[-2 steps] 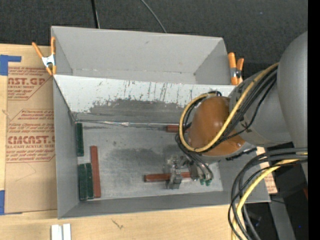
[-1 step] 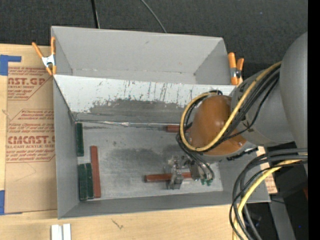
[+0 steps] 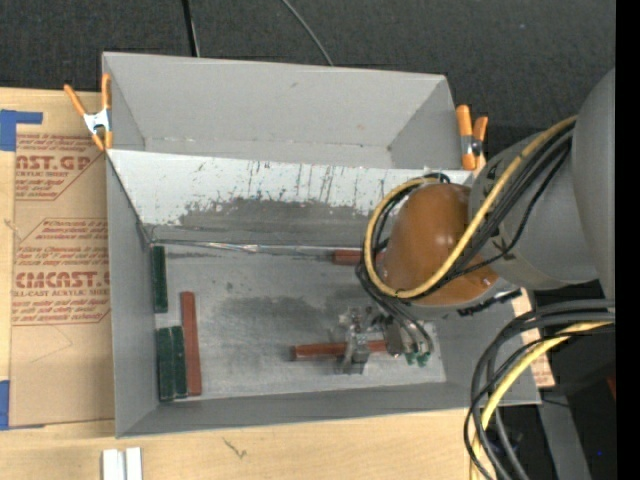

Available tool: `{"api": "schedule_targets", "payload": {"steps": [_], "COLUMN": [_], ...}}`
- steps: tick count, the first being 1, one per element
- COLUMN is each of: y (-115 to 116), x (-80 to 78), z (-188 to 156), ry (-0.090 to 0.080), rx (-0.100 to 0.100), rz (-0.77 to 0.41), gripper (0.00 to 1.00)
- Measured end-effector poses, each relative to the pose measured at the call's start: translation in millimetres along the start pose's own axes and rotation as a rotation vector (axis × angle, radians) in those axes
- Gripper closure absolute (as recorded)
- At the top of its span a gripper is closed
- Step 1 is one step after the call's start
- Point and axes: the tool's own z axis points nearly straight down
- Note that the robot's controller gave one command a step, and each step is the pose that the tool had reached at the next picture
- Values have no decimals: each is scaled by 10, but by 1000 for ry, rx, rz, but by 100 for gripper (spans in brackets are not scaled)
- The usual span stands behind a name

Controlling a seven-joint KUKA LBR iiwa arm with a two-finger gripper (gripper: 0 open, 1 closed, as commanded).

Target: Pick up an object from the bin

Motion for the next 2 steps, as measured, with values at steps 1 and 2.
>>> {"api": "schedule_targets", "payload": {"steps": [1, 2], "y": [1, 1], "x": [-4, -1], "z": [-104, -211], "ry": [-3, -3], "rx": [0, 0], "rz": [0, 0], "gripper": [100, 100]}}
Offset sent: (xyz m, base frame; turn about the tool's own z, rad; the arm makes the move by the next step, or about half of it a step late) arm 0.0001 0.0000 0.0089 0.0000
